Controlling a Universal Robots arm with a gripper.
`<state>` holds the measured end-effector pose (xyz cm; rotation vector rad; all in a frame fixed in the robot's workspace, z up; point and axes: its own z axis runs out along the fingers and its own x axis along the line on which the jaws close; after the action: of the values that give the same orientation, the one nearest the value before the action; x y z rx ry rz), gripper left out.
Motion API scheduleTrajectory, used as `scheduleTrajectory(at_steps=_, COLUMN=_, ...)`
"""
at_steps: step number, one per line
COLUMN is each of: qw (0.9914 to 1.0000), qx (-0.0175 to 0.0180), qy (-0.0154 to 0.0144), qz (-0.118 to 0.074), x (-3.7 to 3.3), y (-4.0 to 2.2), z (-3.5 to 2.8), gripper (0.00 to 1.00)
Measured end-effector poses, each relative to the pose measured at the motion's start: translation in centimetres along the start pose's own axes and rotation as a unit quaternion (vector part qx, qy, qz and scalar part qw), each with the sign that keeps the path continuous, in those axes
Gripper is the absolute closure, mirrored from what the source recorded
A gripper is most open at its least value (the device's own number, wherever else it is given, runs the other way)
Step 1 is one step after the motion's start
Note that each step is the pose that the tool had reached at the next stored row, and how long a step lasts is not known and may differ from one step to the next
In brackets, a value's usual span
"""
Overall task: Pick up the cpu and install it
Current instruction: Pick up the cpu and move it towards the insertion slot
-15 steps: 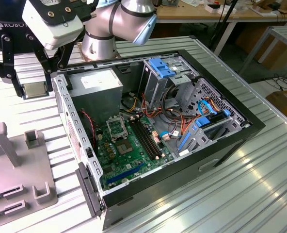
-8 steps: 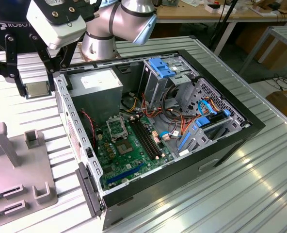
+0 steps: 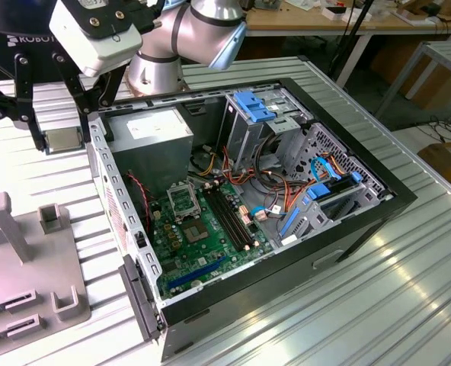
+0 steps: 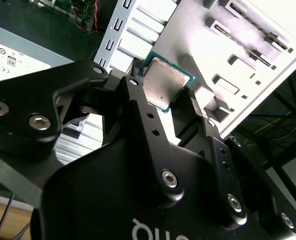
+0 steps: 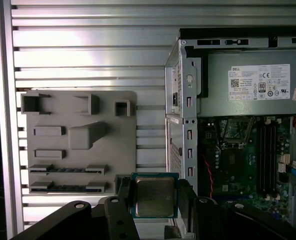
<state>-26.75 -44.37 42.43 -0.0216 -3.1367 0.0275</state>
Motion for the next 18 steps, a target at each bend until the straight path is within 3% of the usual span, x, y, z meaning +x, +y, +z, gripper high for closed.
scheduleTrajectory(at_steps=18, qw=1.00000, qx=0.0000, qy=0.0000, qz=0.000, x=-1.10, y=0.01, z=-0.01, gripper=0.53)
